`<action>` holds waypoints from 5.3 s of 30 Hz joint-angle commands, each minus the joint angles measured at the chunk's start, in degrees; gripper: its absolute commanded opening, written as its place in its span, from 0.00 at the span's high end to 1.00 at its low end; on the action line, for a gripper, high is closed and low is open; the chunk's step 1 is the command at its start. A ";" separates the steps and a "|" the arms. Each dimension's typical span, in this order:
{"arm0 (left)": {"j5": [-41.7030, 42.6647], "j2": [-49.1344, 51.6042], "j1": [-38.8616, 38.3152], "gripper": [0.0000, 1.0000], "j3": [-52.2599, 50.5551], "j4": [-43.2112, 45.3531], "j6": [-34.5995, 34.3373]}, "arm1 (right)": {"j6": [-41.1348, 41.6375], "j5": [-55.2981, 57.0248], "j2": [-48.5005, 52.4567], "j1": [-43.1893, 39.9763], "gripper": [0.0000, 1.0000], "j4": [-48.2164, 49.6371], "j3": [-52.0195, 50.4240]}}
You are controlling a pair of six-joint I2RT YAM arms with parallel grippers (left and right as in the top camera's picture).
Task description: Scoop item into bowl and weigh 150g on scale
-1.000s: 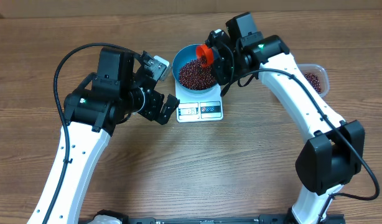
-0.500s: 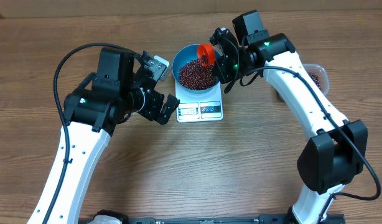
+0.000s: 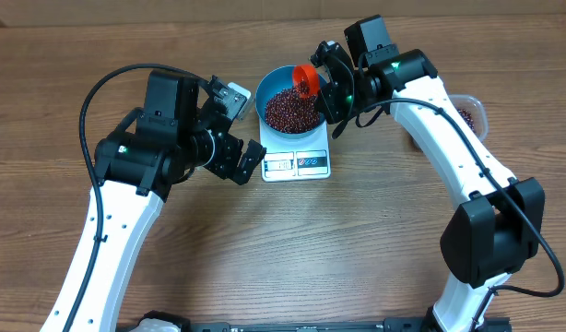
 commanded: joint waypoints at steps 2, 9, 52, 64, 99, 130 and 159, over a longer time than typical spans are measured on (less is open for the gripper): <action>0.42 0.35 0.11 0.00 0.83 0.09 0.87 | -0.61 4.68 -0.07 0.52 0.96 0.37 2.05; 0.42 0.35 0.11 0.00 0.83 0.09 0.85 | -1.95 19.08 -0.07 5.20 0.96 0.35 2.05; 0.42 0.35 0.11 0.00 0.83 0.09 0.87 | -6.69 22.32 -0.07 7.78 0.96 1.70 2.05; 0.42 0.35 0.09 0.01 0.83 0.09 0.87 | -6.69 29.83 -0.07 9.38 0.96 2.03 2.05; 0.42 0.35 0.09 0.01 0.83 0.09 0.85 | -8.66 21.22 -1.07 7.21 0.96 0.70 5.07; 0.42 0.35 0.09 0.00 0.83 0.09 0.85 | 1.36 10.10 -4.02 -31.80 0.96 -15.15 -5.42; 0.42 0.35 0.11 0.00 0.83 0.09 0.87 | -1.73 8.39 -3.87 -29.57 0.96 -2.01 -19.32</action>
